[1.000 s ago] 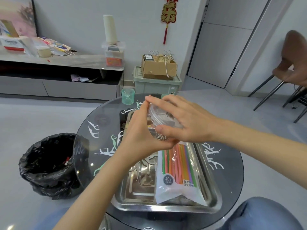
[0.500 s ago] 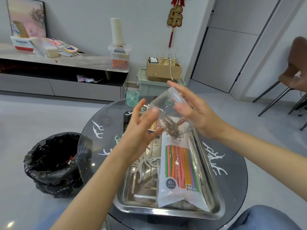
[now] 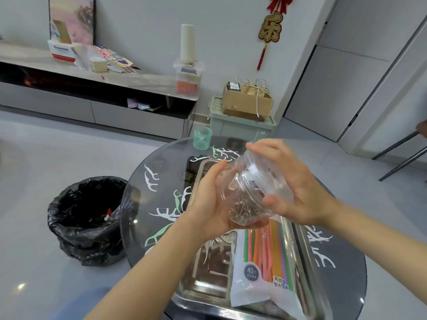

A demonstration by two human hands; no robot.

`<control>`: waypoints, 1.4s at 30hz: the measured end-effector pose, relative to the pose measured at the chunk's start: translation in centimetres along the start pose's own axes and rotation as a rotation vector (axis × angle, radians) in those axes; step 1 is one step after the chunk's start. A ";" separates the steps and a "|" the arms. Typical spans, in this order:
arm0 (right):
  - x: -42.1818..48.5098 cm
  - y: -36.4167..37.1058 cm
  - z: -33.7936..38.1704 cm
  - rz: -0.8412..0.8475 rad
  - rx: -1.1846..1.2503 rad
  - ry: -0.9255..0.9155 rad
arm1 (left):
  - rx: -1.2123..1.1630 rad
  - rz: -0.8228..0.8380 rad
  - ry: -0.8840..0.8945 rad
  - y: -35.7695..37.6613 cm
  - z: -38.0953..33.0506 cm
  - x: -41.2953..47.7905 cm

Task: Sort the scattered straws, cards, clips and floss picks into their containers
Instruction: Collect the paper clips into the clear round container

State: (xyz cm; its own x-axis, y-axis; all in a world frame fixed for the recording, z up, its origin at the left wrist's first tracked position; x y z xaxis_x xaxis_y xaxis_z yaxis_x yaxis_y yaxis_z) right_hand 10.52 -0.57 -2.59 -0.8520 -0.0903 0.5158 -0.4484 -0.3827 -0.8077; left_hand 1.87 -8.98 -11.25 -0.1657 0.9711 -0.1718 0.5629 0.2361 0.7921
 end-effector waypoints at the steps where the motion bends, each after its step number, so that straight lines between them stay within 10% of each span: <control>1: 0.1 -0.3 -0.1 -0.005 -0.013 -0.006 | 0.008 -0.009 -0.005 -0.2 -0.1 0.1; 13: 0.5 1.4 -0.7 0.107 -0.056 -0.025 | -0.006 -0.043 0.056 -1.1 -0.3 0.5; 21: -0.4 3.1 0.5 0.087 -0.251 0.340 | 0.006 -0.150 0.160 -1.0 0.1 1.2; 28: 0.9 1.5 0.7 0.288 -0.352 -0.145 | 0.032 -0.044 -0.036 -1.1 -0.4 0.4; 36: 1.9 5.2 -0.1 0.046 -0.022 0.557 | -0.057 -0.240 0.267 -1.2 -0.8 1.2; 42: 2.4 3.8 0.3 0.228 -0.080 0.289 | -0.007 -0.174 0.153 -1.9 -2.2 0.6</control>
State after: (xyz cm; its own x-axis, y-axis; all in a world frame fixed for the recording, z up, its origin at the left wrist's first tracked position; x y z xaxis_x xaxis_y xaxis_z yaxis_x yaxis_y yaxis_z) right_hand 6.90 -2.52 -4.30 -0.9683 0.1028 0.2276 -0.2486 -0.3088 -0.9180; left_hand -1.06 -8.95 -11.54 -0.3805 0.8992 -0.2160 0.5092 0.3987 0.7627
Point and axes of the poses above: each hand's wrist, its own x-axis towards the middle knuckle, its own y-axis out of the palm, z = x × y, the point moved 4 cm from there along x, towards the middle knuckle
